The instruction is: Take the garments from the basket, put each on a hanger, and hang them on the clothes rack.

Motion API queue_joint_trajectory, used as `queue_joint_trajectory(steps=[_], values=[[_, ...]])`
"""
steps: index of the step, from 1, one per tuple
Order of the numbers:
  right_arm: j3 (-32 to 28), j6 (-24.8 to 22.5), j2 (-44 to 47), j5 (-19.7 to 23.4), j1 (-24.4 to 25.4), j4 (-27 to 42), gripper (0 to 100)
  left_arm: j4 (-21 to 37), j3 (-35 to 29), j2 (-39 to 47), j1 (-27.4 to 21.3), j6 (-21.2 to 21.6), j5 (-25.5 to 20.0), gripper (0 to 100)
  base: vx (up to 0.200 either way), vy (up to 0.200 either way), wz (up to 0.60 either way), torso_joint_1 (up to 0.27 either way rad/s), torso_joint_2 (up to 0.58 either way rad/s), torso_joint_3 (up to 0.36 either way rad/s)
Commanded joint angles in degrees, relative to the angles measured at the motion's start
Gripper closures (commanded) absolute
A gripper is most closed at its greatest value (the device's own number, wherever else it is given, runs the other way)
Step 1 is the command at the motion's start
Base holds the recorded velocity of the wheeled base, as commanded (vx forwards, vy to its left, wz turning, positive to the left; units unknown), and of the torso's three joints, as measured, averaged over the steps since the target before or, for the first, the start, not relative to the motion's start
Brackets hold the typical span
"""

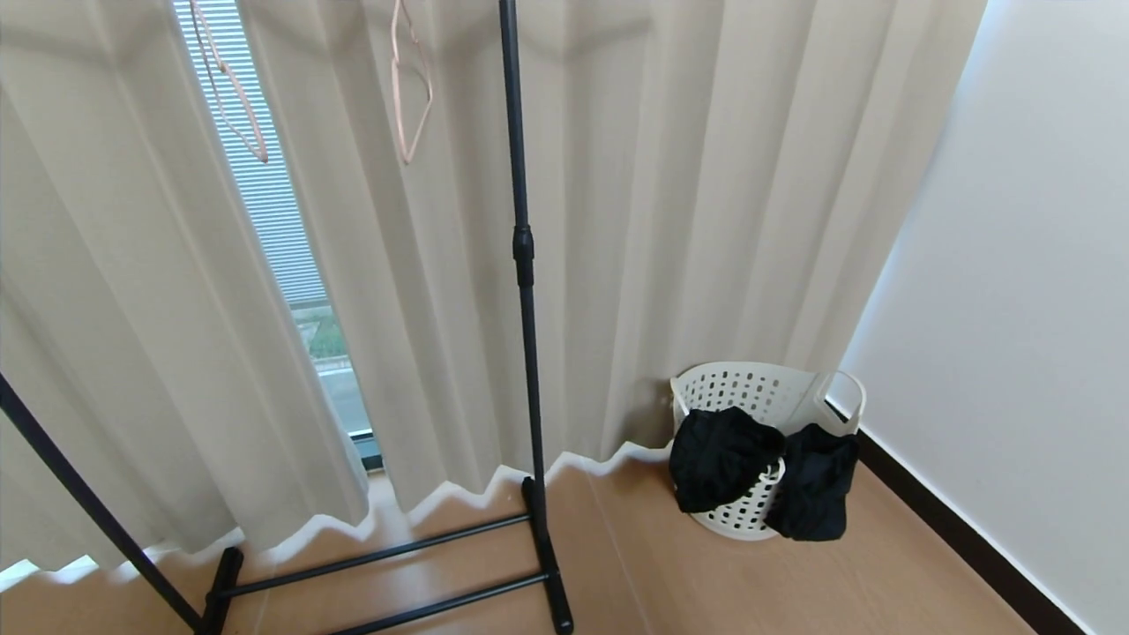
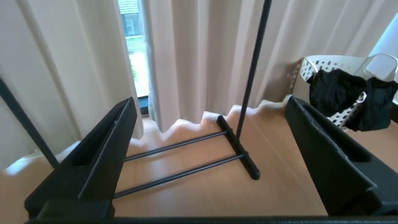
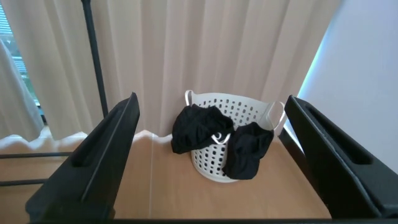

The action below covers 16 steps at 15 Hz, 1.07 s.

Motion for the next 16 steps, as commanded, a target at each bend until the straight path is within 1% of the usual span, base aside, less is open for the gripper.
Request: queue_joint_trajectory(steps=[1,9,10,16], values=[[0.0,-0.08,0.07,0.03,-0.05,0.01,0,0.04,-0.03,0.02,0.0,-0.01,0.0,0,0.0,-0.2,0.0,0.002,0.0,0.017],[0.0,-0.08,0.07,0.03,-0.05,0.01,0,0.04,-0.03,0.02,0.0,-0.1,0.0,0,0.0,-0.2,0.0,0.005,0.0,0.002],[0.0,-0.08,0.07,0.03,0.04,0.01,0,-0.05,-0.03,0.02,0.0,-0.01,0.0,0,0.2,-0.2,0.0,0.002,0.0,0.007],[0.0,0.01,0.07,0.03,-0.05,0.01,0,-0.05,-0.12,0.02,0.0,-0.19,0.09,0,0.2,0.0,0.0,0.006,0.0,0.006]])
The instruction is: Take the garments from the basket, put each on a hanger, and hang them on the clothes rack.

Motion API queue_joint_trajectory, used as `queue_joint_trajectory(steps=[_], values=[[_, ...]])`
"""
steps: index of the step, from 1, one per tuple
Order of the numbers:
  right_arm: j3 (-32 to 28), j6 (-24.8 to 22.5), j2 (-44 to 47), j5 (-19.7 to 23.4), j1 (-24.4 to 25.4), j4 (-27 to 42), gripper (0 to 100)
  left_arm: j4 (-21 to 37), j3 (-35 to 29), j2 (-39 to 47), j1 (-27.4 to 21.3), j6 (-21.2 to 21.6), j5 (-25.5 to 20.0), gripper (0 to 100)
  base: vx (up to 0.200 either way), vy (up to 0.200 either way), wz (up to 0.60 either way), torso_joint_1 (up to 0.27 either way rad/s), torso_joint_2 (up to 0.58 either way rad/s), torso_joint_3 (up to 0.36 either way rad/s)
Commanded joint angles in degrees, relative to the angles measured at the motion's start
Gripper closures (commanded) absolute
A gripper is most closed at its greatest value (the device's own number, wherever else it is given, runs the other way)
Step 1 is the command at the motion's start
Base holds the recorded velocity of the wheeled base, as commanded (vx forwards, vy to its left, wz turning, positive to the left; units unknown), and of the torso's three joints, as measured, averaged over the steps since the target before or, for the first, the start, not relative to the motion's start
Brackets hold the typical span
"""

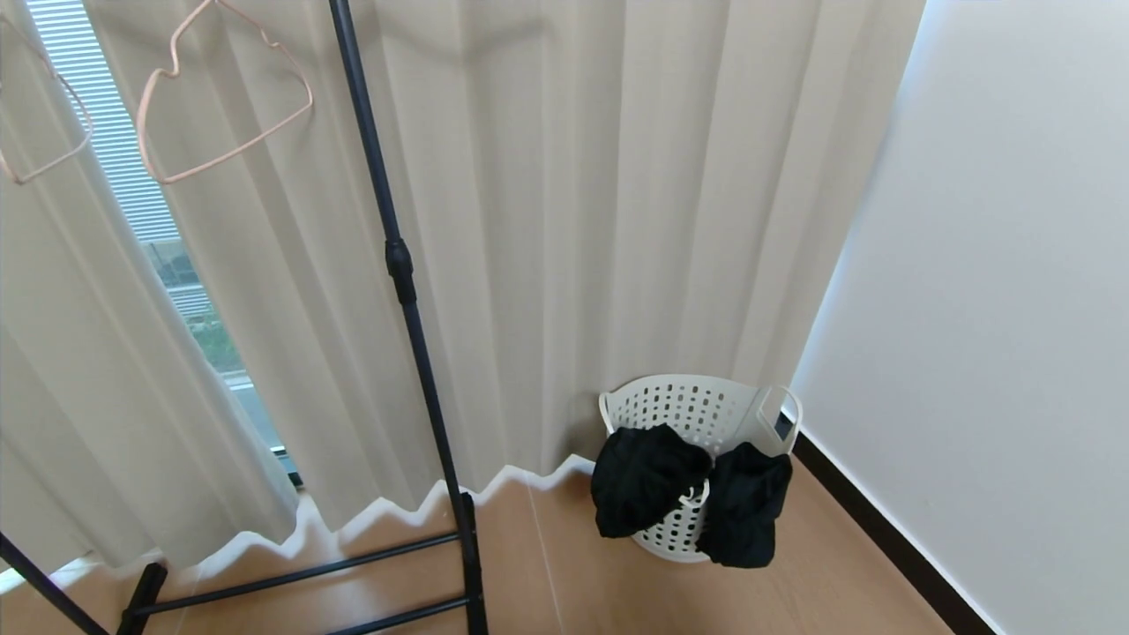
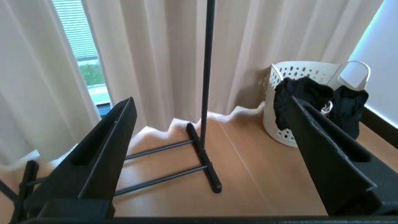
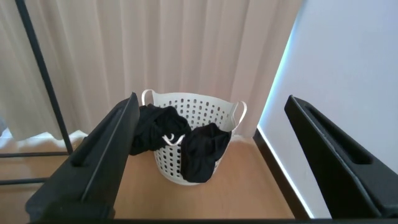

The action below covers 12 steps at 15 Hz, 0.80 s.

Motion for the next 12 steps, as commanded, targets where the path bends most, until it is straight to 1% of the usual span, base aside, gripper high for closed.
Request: queue_joint_trajectory(steps=[1,3,12], values=[[0.0,-0.04,0.07,0.03,0.02,0.01,0,-0.03,-0.02,0.02,0.02,-0.02,0.03,0,0.2,0.0,0.0,0.002,0.0,-0.007],[0.0,-0.13,0.07,0.03,0.02,0.01,0,-0.03,-0.02,0.02,0.02,-0.02,0.03,0,0.2,0.0,0.0,0.005,0.0,0.002],[0.0,-0.13,0.07,0.03,0.02,0.01,0,-0.03,-0.02,0.02,0.02,-0.02,0.03,0,0.0,0.0,0.0,0.0,0.0,0.0]])
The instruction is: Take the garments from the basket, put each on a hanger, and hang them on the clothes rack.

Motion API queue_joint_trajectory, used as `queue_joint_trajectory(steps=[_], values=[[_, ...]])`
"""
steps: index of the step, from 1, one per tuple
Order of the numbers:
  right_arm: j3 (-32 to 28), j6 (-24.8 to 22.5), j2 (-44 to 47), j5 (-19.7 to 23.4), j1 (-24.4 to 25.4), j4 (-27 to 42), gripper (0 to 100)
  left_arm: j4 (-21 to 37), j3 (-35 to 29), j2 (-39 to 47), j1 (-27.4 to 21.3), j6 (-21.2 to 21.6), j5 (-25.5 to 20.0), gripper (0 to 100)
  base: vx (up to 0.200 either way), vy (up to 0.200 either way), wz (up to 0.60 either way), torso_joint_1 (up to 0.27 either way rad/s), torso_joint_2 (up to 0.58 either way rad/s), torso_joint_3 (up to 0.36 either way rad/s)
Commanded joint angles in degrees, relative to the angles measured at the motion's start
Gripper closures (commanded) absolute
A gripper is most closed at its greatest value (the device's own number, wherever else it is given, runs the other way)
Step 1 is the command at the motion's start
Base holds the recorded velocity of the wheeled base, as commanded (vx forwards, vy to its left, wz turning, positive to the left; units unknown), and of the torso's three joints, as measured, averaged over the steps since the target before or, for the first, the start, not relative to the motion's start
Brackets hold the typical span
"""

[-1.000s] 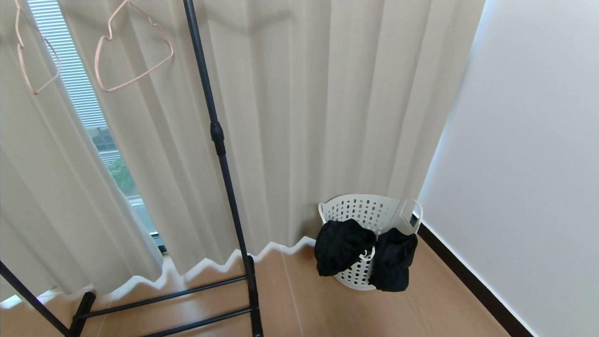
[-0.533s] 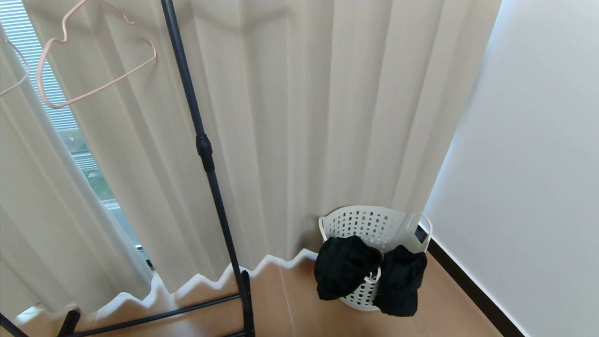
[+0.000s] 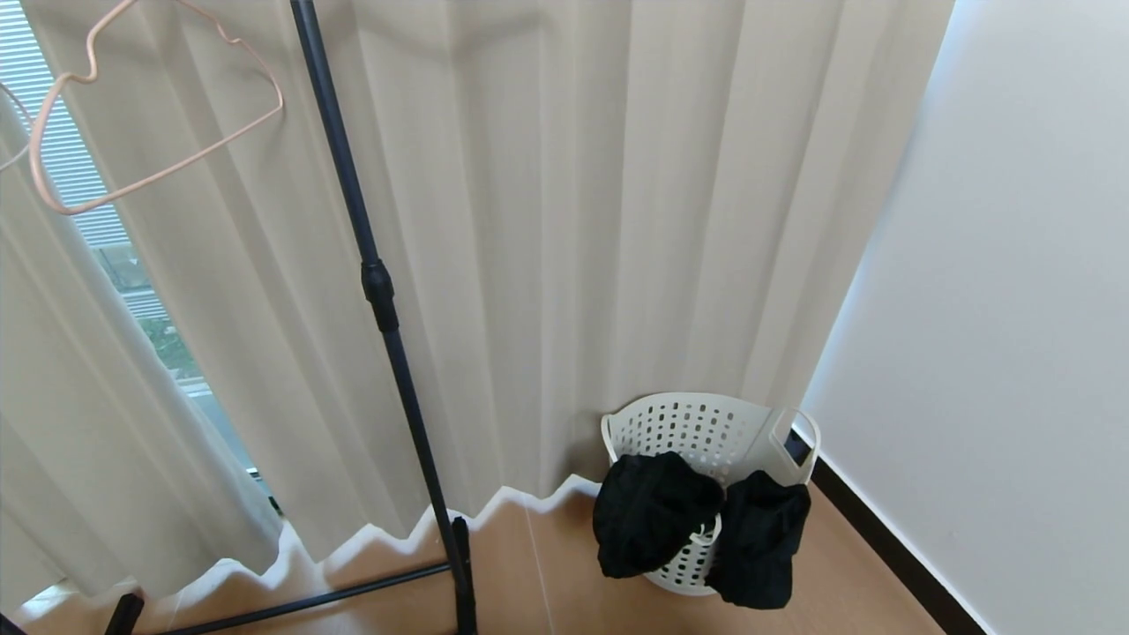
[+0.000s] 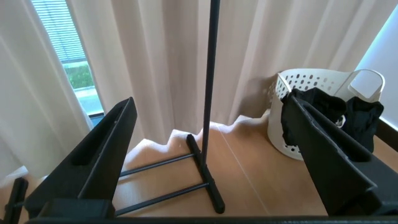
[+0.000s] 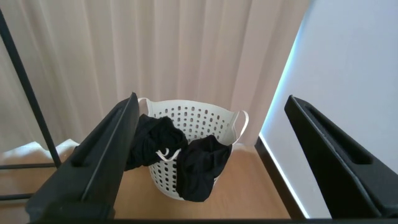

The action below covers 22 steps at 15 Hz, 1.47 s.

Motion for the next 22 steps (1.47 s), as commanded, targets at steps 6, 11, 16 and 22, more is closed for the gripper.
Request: queue_joint_trajectory(steps=[6,11,16,22], values=[[0.0,0.05,0.07,0.02,0.0,-0.01,0,-0.03,0.02,0.02,0.0,-0.37,-0.02,0,0.0,0.0,0.0,0.001,0.0,-0.093],[0.0,0.22,0.07,0.02,0.0,-0.01,0,-0.03,0.02,0.11,0.0,-0.37,-0.02,0,0.0,0.0,0.0,0.002,0.0,-0.194],[0.0,0.05,0.07,0.02,0.0,-0.01,0,-0.03,0.02,0.11,0.0,-0.55,0.16,0,0.0,0.0,0.0,0.004,0.0,-0.202],[0.0,0.05,0.07,0.02,0.0,-0.01,0,0.06,-0.07,0.02,0.0,-0.72,0.16,0,0.0,0.0,0.0,0.003,0.0,-0.195]])
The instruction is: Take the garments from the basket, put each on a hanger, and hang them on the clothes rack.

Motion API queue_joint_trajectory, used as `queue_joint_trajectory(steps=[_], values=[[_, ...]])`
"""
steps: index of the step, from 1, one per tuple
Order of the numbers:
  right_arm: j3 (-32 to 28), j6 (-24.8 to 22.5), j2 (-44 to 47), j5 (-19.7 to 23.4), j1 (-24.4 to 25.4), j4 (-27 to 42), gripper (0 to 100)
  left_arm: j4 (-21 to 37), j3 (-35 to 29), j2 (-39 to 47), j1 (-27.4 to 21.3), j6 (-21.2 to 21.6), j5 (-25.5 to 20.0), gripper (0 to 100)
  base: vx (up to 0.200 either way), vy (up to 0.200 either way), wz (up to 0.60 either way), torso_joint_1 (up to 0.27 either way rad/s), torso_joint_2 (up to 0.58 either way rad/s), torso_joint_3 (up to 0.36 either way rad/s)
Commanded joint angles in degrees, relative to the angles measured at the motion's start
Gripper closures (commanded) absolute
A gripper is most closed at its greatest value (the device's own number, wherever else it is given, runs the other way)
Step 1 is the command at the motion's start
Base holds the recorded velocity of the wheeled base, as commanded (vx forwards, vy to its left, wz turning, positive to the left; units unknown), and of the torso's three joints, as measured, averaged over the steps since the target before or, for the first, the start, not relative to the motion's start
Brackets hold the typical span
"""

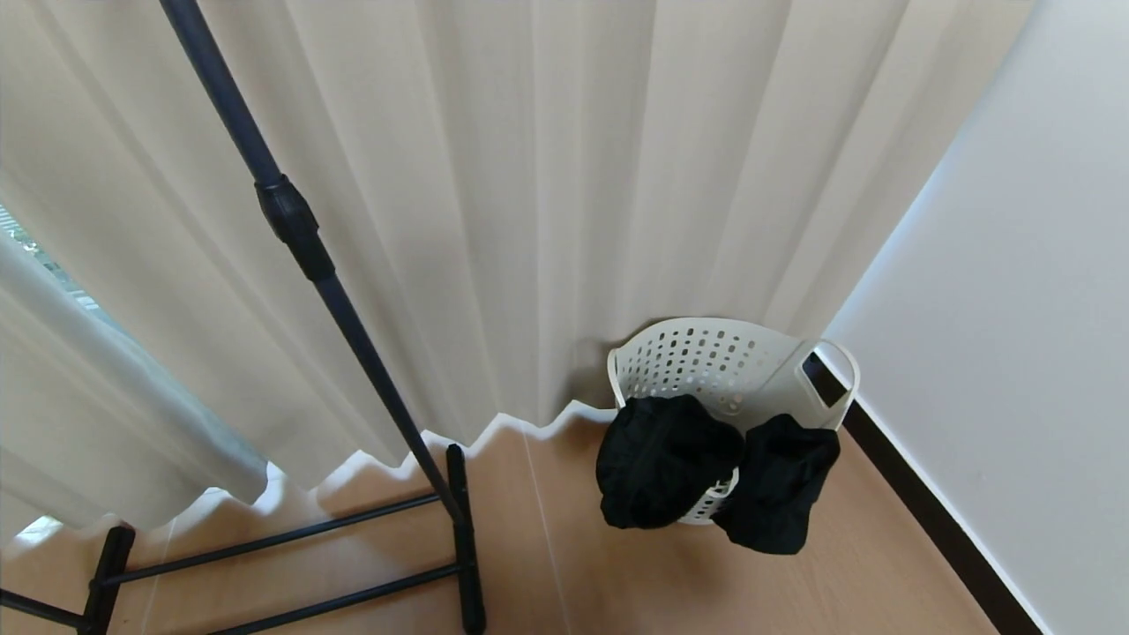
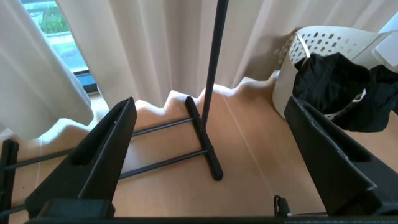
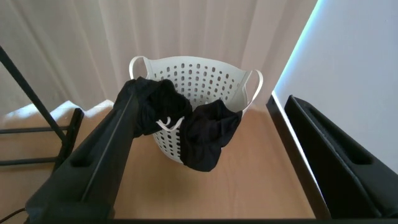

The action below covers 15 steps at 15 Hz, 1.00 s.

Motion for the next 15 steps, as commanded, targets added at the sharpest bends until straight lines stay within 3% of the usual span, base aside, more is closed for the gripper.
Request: queue_joint_trajectory(steps=[1,15], values=[[0.0,-0.02,0.07,0.02,0.0,-0.01,0,0.01,-0.01,0.08,0.0,0.01,0.01,0,0.0,0.0,0.0,0.002,0.0,-0.203],[0.0,-0.1,0.07,0.02,0.0,-0.01,0,0.01,0.08,0.08,0.0,0.01,0.01,0,0.0,0.0,0.0,0.002,0.0,-0.2]])
